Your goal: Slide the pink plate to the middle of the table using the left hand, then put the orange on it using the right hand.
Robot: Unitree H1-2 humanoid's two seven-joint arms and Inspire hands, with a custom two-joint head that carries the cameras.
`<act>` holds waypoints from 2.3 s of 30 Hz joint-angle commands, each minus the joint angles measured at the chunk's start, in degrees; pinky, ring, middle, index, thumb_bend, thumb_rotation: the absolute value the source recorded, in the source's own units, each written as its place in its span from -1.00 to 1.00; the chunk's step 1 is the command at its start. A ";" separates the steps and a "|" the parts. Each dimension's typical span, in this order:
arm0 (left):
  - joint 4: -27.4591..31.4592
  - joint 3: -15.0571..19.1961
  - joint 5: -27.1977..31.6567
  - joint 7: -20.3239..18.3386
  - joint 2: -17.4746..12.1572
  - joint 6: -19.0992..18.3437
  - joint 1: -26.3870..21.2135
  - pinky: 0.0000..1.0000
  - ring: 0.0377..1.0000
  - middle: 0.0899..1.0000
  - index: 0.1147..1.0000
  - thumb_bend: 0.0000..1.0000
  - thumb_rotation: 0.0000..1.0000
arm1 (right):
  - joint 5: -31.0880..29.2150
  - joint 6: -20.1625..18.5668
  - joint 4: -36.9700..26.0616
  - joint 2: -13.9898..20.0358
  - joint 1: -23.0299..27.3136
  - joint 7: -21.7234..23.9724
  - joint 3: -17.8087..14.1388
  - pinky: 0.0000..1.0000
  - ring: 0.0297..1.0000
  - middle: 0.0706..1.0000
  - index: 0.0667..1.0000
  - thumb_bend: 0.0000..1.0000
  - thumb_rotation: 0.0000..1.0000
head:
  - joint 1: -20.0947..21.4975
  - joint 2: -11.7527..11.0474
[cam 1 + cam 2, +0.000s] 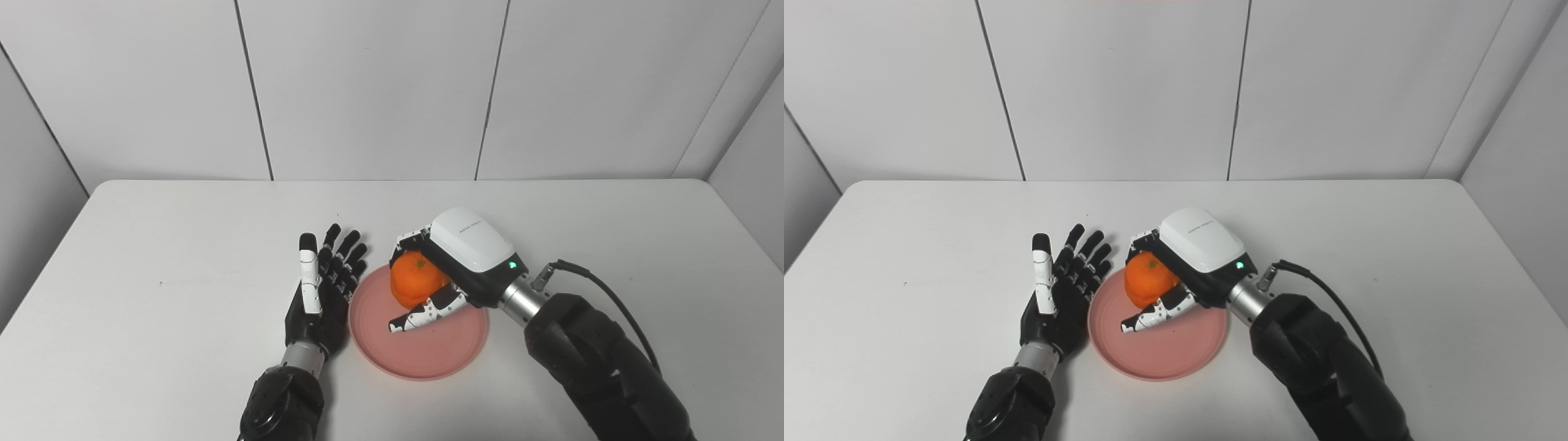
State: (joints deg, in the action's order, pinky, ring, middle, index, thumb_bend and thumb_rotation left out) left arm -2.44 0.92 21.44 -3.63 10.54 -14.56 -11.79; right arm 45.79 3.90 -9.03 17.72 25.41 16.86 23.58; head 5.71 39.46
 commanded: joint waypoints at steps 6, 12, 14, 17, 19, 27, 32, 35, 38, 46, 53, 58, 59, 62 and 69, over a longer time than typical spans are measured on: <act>0.07 0.41 0.01 1.14 0.69 -2.74 1.36 1.00 0.92 0.91 1.00 0.68 0.81 | 1.06 2.69 1.92 0.01 1.48 -0.74 1.03 -0.72 -0.64 -0.54 -0.45 0.26 -0.21 | 0.04 0.11; 0.07 0.31 -0.14 1.02 0.61 -2.68 1.37 1.00 0.91 0.90 1.00 0.68 0.81 | 1.82 3.80 4.35 0.18 2.17 -0.58 2.55 -0.68 -0.59 -0.49 -0.35 0.25 -0.24 | 0.04 0.11; 0.18 0.32 -0.09 1.07 0.66 -2.77 1.38 1.00 0.91 0.90 1.00 0.69 0.82 | 2.55 4.22 4.93 0.27 2.38 -0.62 3.01 -0.68 -0.60 -0.50 -0.37 0.25 -0.23 | 0.05 0.41; 0.32 0.49 0.20 1.20 0.81 -3.14 1.32 1.00 0.91 0.90 1.00 0.69 0.81 | 3.33 4.34 5.45 0.37 2.56 -0.44 3.51 -0.63 -0.54 -0.43 -0.26 0.24 -0.11 | -0.05 0.56; 0.34 0.40 0.05 1.13 0.76 -3.10 1.33 1.00 0.89 0.91 1.00 0.68 0.82 | 3.38 4.44 5.72 0.42 2.55 -0.39 3.67 -0.58 -0.49 -0.37 -0.18 0.24 -0.06 | -0.04 0.58; 0.47 0.13 -0.36 0.90 0.56 -2.78 1.45 1.00 0.89 0.91 1.00 0.67 0.83 | 3.79 4.52 6.25 0.32 2.38 -0.45 3.60 -0.64 -0.55 -0.45 -0.28 0.27 -0.03 | 0.08 0.21; 0.67 0.16 -0.15 0.89 0.68 -2.87 1.71 1.00 0.89 0.92 1.00 0.68 0.82 | 3.42 4.58 5.78 0.38 2.47 -0.57 3.13 -0.60 -0.51 -0.40 -0.33 0.39 0.02 | 0.06 -0.32; 0.67 0.18 -0.09 0.95 0.90 -2.65 1.96 1.00 0.88 0.91 1.00 0.67 0.81 | 3.43 4.66 5.07 0.68 2.46 -0.60 2.84 -0.35 -0.27 -0.17 -0.10 0.58 0.22 | 0.04 -0.72; 0.72 0.17 -0.27 1.23 1.07 -2.64 2.07 1.00 0.88 0.89 1.00 0.68 0.80 | 3.55 4.98 4.84 1.04 2.57 -0.75 2.67 -0.16 -0.09 0.01 0.09 0.74 0.33 | 0.02 -0.90; 0.75 -0.21 -0.77 1.54 1.33 -2.67 2.43 0.97 0.87 0.90 1.00 0.69 0.81 | 2.08 4.46 3.65 1.08 1.79 -0.45 1.44 0.41 0.40 0.45 0.44 0.98 0.55 | -0.35 -1.51; 0.89 -0.02 -0.06 1.30 1.24 -2.92 2.53 0.99 0.87 0.91 1.00 0.70 0.79 | -2.99 4.53 3.00 -0.31 0.98 -1.70 -1.01 0.28 0.41 0.53 0.61 1.00 0.58 | -0.34 -1.66; 0.65 -0.17 0.00 0.47 0.67 -2.30 2.32 1.00 0.93 0.94 1.00 0.68 0.81 | -7.32 5.37 1.53 -2.14 0.67 -4.79 -4.54 0.16 0.35 0.50 0.61 0.87 0.73 | -0.34 -1.66; 0.54 -0.30 -0.49 0.42 0.44 -1.75 2.23 1.00 0.93 0.94 1.00 0.68 0.81 | -8.57 5.74 1.41 -2.66 0.69 -5.61 -5.40 0.14 0.34 0.49 0.60 0.85 0.74 | -0.97 -1.41; 0.33 -0.76 -2.79 0.56 -0.41 0.74 1.84 1.00 0.93 0.87 0.98 0.70 0.80 | -12.43 7.45 1.58 -4.37 0.95 -9.34 -8.53 0.20 0.43 0.58 0.64 0.73 0.74 | -1.14 -1.32; -1.52 -2.39 -12.65 0.88 -4.11 12.17 0.68 0.85 0.81 0.79 0.90 0.82 0.71 | -24.94 4.51 3.39 -8.93 -0.62 -13.15 -17.18 0.55 0.60 0.69 0.71 0.79 0.98 | -1.84 -1.35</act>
State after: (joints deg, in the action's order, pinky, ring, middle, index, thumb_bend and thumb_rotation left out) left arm -3.70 -1.77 10.77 -3.40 7.42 -5.55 -10.80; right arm 24.52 9.34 -4.80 9.60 24.30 5.13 7.92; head 3.96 38.15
